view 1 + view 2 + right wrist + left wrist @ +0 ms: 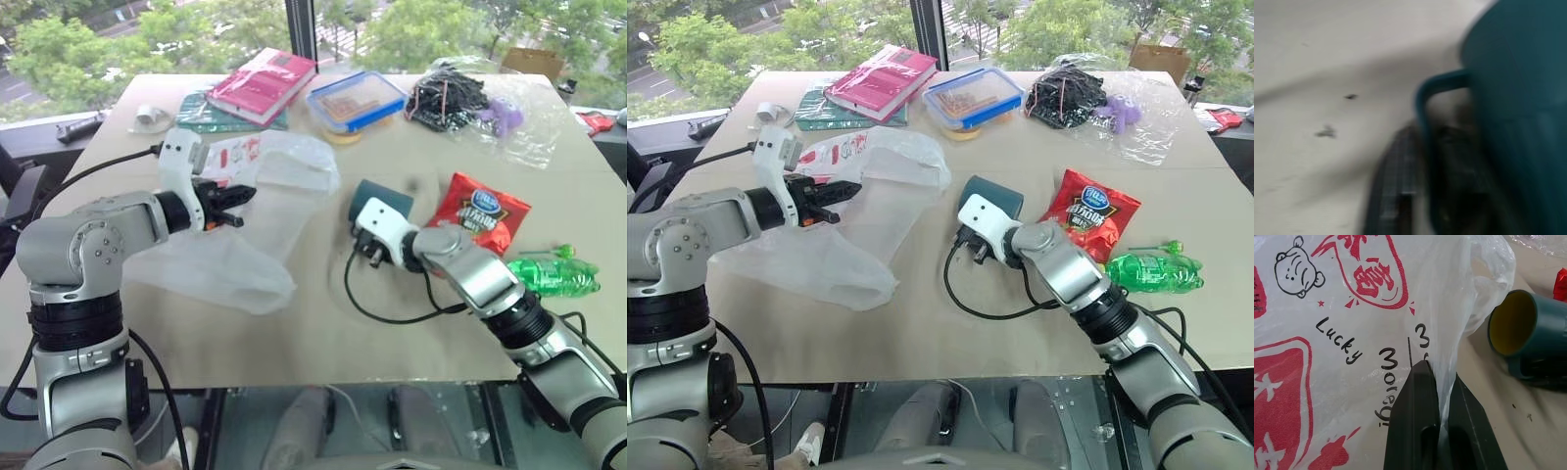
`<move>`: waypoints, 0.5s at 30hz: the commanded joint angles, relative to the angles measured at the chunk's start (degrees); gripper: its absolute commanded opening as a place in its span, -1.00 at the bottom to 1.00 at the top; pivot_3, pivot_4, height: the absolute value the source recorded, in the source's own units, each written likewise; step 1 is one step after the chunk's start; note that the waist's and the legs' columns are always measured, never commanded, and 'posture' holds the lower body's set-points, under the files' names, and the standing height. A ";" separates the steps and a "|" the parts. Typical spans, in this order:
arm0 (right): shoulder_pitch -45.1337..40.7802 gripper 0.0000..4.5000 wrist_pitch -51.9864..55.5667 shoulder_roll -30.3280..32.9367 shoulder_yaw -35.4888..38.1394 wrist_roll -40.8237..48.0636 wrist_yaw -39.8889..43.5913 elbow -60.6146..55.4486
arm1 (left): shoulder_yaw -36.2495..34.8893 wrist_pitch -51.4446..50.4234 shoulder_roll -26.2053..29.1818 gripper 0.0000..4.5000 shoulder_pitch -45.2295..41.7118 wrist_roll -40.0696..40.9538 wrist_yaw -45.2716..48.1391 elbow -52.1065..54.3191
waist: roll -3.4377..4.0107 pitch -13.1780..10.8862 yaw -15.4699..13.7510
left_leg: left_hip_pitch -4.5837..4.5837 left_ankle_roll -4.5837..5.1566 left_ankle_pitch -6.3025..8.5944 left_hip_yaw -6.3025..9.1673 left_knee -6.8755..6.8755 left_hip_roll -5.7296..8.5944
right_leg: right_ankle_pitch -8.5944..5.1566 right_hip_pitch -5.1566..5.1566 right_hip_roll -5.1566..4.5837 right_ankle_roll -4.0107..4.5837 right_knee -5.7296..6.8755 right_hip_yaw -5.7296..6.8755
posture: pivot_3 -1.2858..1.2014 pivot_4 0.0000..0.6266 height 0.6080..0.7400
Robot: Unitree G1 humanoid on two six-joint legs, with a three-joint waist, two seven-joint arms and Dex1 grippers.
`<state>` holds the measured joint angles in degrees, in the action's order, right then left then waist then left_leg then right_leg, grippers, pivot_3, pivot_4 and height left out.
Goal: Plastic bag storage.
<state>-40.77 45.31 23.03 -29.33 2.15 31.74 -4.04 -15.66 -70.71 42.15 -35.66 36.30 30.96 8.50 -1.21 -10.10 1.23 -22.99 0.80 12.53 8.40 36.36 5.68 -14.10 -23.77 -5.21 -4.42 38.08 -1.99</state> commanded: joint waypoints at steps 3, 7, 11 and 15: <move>0.89 -0.93 -9.14 0.90 3.98 3.05 6.61 -6.83 | -2.47 -0.06 1.54 -1.00 -0.57 3.88 2.57 4.16 | -0.03 0.01 0.05 | -0.01 0.00 0.00 0.01 0.00 0.00 | 0.00 0.00 0.00 0.00 -0.01 0.00 | 0.03 -0.52 1.00; -0.42 -0.93 -12.81 -1.52 4.33 7.29 12.14 -10.82 | -2.62 -0.74 2.08 -1.00 -2.60 6.65 4.03 4.58 | -0.03 0.01 0.94 | -0.02 0.00 0.01 0.01 -0.01 -0.02 | 0.00 0.00 0.01 -0.01 -0.03 0.00 | 0.03 -0.52 1.00; -2.50 -0.93 -14.25 -2.55 2.23 6.67 15.92 -9.72 | -1.81 -1.96 1.35 -1.00 -5.25 8.30 3.10 4.81 | -0.03 0.01 1.14 | 0.01 0.00 0.00 0.02 0.00 -0.04 | 0.01 0.00 0.04 -0.01 0.00 0.00 | 0.03 -0.52 1.00; -2.51 -0.93 -12.38 0.40 2.01 6.73 19.90 -10.52 | -0.83 -2.31 0.81 -1.00 -6.12 7.80 1.10 4.97 | -0.03 0.01 1.00 | 0.01 0.00 0.00 0.02 0.00 -0.03 | 0.01 0.01 0.04 -0.01 -0.01 0.00 | 0.03 -0.52 1.00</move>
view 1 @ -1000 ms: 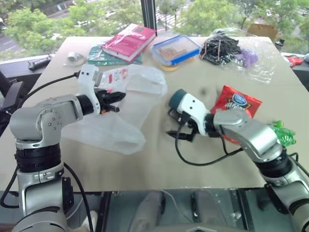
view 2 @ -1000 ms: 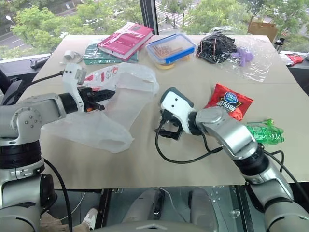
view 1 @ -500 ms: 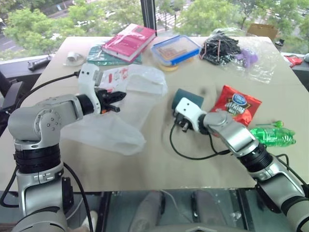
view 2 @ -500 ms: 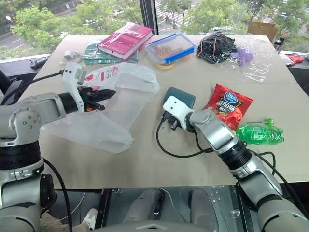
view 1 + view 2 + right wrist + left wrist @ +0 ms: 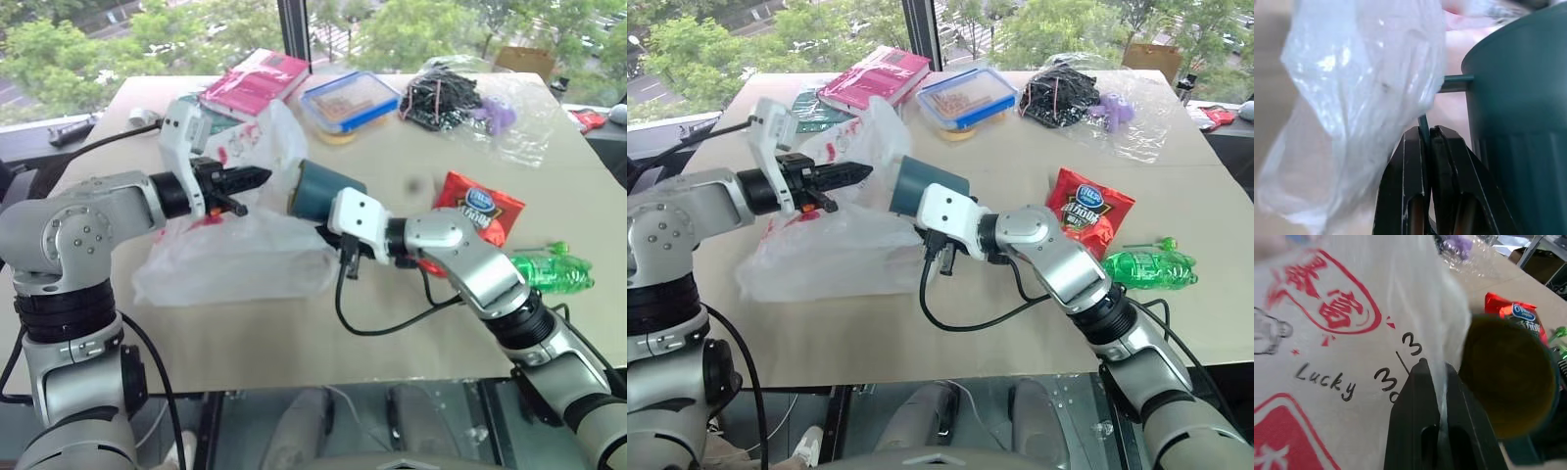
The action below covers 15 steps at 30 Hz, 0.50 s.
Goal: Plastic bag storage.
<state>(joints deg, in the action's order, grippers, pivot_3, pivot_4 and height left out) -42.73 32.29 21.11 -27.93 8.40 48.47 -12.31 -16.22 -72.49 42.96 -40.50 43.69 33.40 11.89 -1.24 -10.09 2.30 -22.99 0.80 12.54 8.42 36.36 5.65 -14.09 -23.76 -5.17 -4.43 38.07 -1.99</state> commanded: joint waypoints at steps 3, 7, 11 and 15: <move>2.13 -0.93 2.24 6.86 2.59 1.45 5.24 -5.00 | -0.07 0.37 0.82 -1.00 -0.56 -0.40 -1.72 0.77 | 0.00 0.00 -0.18 | -0.03 0.00 0.00 0.01 0.00 0.01 | 0.00 -0.01 -0.01 0.00 -0.02 0.00 | 0.03 -0.52 1.00; 5.72 -0.93 4.87 11.94 5.56 3.26 6.16 -9.61 | 0.26 1.14 1.00 -1.00 -0.52 -1.11 -1.91 -0.26 | 0.00 0.00 -0.20 | -0.03 0.00 0.00 0.01 -0.01 0.00 | 0.00 -0.01 -0.01 0.00 -0.03 0.00 | 0.03 -0.52 1.00; 6.19 -0.93 8.10 13.13 6.06 6.30 7.62 -13.90 | 2.96 2.98 0.40 -1.00 -1.53 -2.10 -0.69 -1.49 | 0.00 0.00 0.10 | 0.00 0.00 0.00 -0.04 -0.01 -0.04 | 0.00 -0.02 0.03 0.00 0.00 -0.05 | 0.03 -0.52 1.00; 3.45 -0.93 7.18 10.61 3.97 5.18 7.21 -11.12 | 7.07 5.66 0.10 -1.00 -3.48 -3.16 2.23 -3.12 | 0.00 -0.01 -0.06 | -0.01 0.00 0.01 -0.04 0.02 -0.04 | 0.00 0.00 0.02 -0.01 0.00 -0.03 | 0.03 -0.52 1.00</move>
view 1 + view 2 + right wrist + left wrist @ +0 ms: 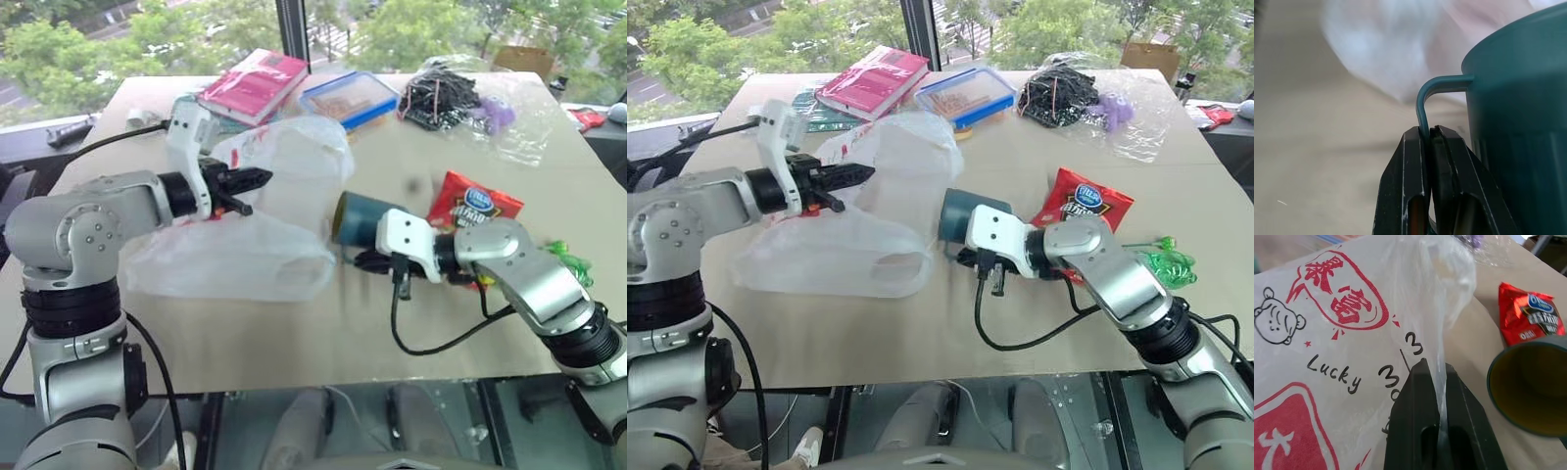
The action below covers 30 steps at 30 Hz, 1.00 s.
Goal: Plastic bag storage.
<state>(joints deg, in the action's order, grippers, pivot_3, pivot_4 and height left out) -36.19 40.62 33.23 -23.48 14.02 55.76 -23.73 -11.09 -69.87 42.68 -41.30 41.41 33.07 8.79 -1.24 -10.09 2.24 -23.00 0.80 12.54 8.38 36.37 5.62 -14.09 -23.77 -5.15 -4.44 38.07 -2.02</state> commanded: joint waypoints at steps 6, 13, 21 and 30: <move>-9.28 -0.93 -8.69 -8.73 -5.28 -6.25 -1.44 13.62 | 7.73 6.75 0.59 -1.00 -5.93 -1.62 9.36 -0.76 | 0.00 0.00 0.07 | 0.00 0.00 0.00 -0.01 0.02 0.01 | 0.02 -0.01 0.00 -0.02 0.00 -0.01 | 0.03 -0.52 1.00; -15.05 -0.93 -20.31 -16.21 -8.24 -14.27 -4.52 28.52 | 10.96 7.04 2.07 -1.00 -6.77 -1.40 15.00 2.18 | 0.00 -0.01 0.23 | -0.02 -0.01 0.00 -0.04 -0.01 0.01 | 0.02 -0.06 0.03 -0.01 -0.02 -0.08 | 0.03 -0.52 1.00; -20.48 -0.93 -33.81 -22.96 -7.73 -22.55 -11.99 44.82 | 10.66 5.27 2.67 -1.00 -3.47 0.07 14.88 7.96 | 0.02 -0.02 0.31 | -0.01 -0.01 0.00 -0.04 -0.03 0.00 | 0.01 -0.09 0.08 -0.01 -0.01 -0.12 | 0.03 -0.52 1.00; -29.09 -0.93 -47.05 -30.04 -8.20 -31.50 -23.06 71.29 | 8.21 2.93 0.89 -1.00 -2.88 1.50 11.90 10.20 | 0.03 -0.03 0.55 | 0.04 -0.03 -0.01 -0.05 -0.07 -0.02 | 0.01 -0.10 0.15 0.01 0.02 -0.17 | 0.03 -0.52 1.00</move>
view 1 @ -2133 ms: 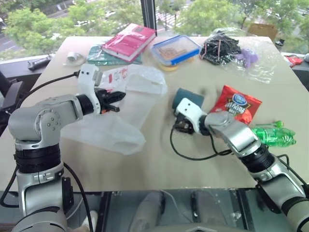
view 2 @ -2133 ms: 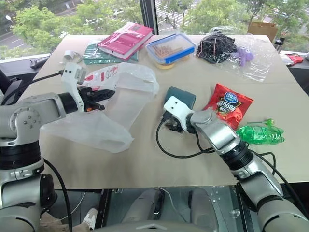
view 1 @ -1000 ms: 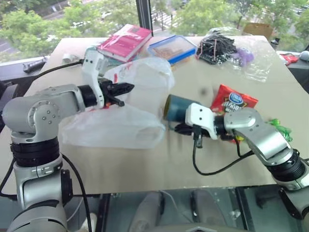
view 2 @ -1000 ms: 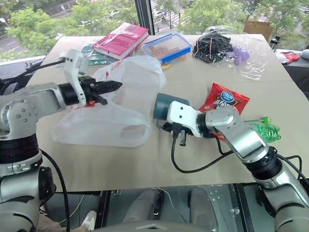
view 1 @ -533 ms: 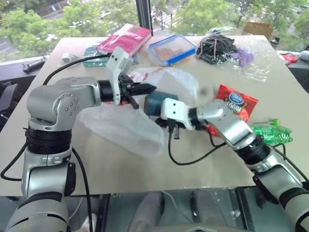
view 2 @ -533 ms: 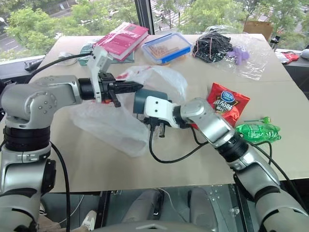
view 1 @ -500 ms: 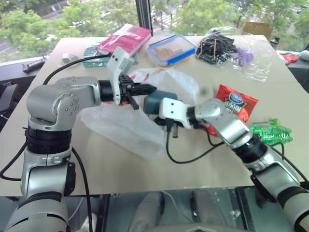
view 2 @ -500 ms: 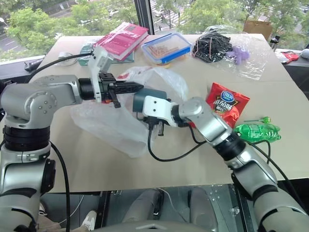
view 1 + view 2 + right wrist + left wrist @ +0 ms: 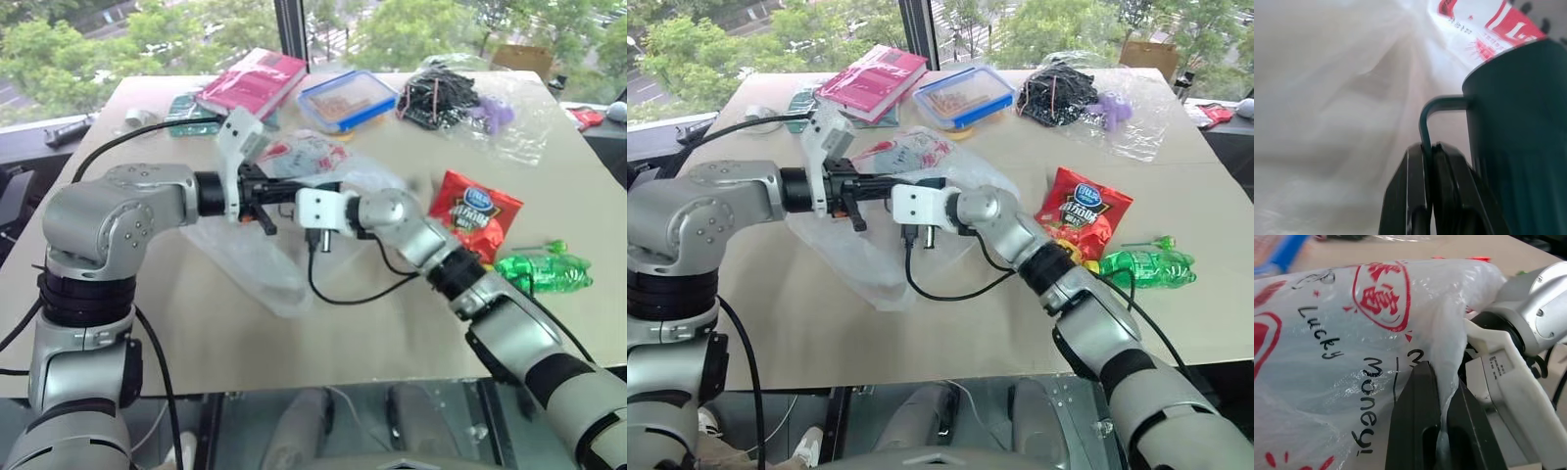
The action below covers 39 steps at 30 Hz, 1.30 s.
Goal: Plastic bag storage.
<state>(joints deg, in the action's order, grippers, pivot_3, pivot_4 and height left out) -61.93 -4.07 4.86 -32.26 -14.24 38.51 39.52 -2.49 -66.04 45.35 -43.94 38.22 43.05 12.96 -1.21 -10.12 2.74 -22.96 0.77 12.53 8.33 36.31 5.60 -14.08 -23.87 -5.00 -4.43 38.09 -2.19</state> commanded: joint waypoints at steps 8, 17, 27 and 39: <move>-8.44 -0.65 -8.27 -5.14 3.30 -5.14 -12.23 21.36 | -4.45 -4.39 -5.88 -1.00 1.43 6.35 -3.01 5.72 | 0.00 0.00 0.96 | 0.00 0.00 0.00 -0.02 -0.02 0.01 | 0.00 -0.01 0.01 0.00 -0.01 -0.07 | 0.03 -0.52 1.00; -1.17 0.92 -8.99 -1.64 8.88 1.60 -3.57 4.70 | -7.60 -3.59 -10.49 -1.00 2.34 3.11 -6.09 1.32 | -0.01 0.01 1.09 | 0.00 -0.01 0.00 0.00 -0.01 0.01 | 0.00 0.00 0.01 0.00 0.00 -0.06 | 0.03 -0.52 1.00; 19.53 0.97 31.12 8.66 19.78 17.92 5.27 -49.48 | -8.87 2.34 -15.75 -1.00 -3.54 -1.31 -12.92 -10.10 | 0.00 0.01 0.87 | -0.03 0.00 0.01 0.00 0.09 0.02 | 0.01 0.00 -0.02 -0.01 0.11 -0.04 | 0.03 -0.52 1.00; 40.35 0.97 41.16 33.98 17.30 5.42 1.22 -78.05 | -6.58 4.17 -17.85 -1.00 -5.30 -1.82 -12.92 -12.36 | -0.01 0.01 -1.34 | -0.06 0.03 0.02 -0.07 0.16 0.09 | 0.00 -0.01 -0.10 -0.02 0.12 -0.06 | 0.03 -0.52 1.00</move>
<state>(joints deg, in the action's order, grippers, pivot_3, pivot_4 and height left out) -23.77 38.31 36.54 -14.14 -5.23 40.41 -33.96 -8.53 -63.19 27.22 -47.93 36.20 29.75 -0.05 -1.22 -10.11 1.40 -23.03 0.80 12.55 8.24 36.47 5.69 -14.08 -23.87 -5.11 -4.45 38.20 -2.25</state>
